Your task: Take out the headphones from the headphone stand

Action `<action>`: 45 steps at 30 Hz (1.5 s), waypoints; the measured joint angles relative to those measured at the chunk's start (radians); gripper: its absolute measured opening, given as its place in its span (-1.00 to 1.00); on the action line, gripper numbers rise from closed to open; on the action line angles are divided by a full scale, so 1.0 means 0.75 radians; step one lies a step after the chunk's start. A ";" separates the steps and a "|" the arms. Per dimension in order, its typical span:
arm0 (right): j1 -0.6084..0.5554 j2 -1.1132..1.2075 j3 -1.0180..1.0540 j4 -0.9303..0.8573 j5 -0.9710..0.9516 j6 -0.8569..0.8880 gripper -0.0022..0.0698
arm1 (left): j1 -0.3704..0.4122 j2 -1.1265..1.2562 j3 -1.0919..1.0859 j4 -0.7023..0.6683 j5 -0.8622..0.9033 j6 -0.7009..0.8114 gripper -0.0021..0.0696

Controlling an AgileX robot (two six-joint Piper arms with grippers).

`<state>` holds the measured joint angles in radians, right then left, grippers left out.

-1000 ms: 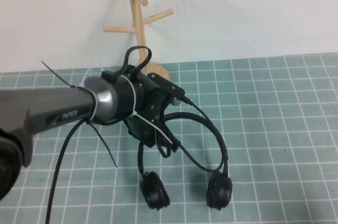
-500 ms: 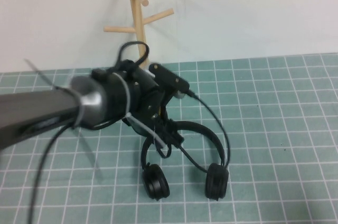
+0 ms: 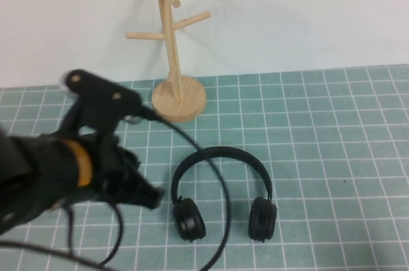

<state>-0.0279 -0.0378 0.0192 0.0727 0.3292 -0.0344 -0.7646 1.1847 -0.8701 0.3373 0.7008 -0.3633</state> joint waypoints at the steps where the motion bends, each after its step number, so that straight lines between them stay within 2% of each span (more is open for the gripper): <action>1: 0.000 0.000 0.000 0.000 0.000 0.000 -0.96 | 0.000 -0.032 0.019 0.003 0.008 -0.006 -0.94; 12: 0.000 0.000 0.000 0.000 0.000 0.000 -0.96 | 0.000 -0.085 0.037 0.011 0.150 -0.014 -0.95; 17: 0.000 0.000 0.000 0.000 0.000 0.000 -0.96 | 0.000 -0.141 0.125 0.102 0.028 -0.088 -0.95; 19: 0.000 0.000 0.000 0.000 0.000 0.000 -0.96 | 0.030 -0.239 0.210 0.129 -0.050 -0.151 -0.95; 23: 0.000 0.000 0.000 0.000 0.000 0.000 -0.96 | 0.233 -0.504 0.401 0.041 -0.200 -0.136 -0.95; 26: 0.000 0.000 0.000 0.000 0.000 0.000 -0.96 | 0.445 -0.716 0.572 -0.129 -0.428 0.127 -0.95; 28: 0.000 0.000 0.000 0.000 0.000 0.000 -0.96 | 0.583 -0.869 0.703 -0.306 -0.635 0.399 -0.95; 30: 0.000 0.000 0.000 0.000 0.000 0.000 -0.96 | 0.690 -1.017 0.830 -0.427 -0.795 0.525 -0.95; 33: 0.000 0.000 0.000 0.000 0.000 0.000 -0.96 | 0.832 -1.212 0.988 -0.466 -0.962 0.568 -0.95; 39: 0.000 0.002 0.000 0.000 0.000 0.000 -0.96 | 0.973 -1.546 1.186 -0.480 -0.951 0.550 -0.95; 45: 0.000 0.001 0.000 0.000 0.000 0.000 -0.96 | 0.988 -1.594 1.192 -0.482 -0.681 0.531 -0.95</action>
<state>-0.0279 -0.0370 0.0192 0.0727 0.3292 -0.0344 -0.0236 -0.0106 0.0238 -0.0239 0.1903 0.0349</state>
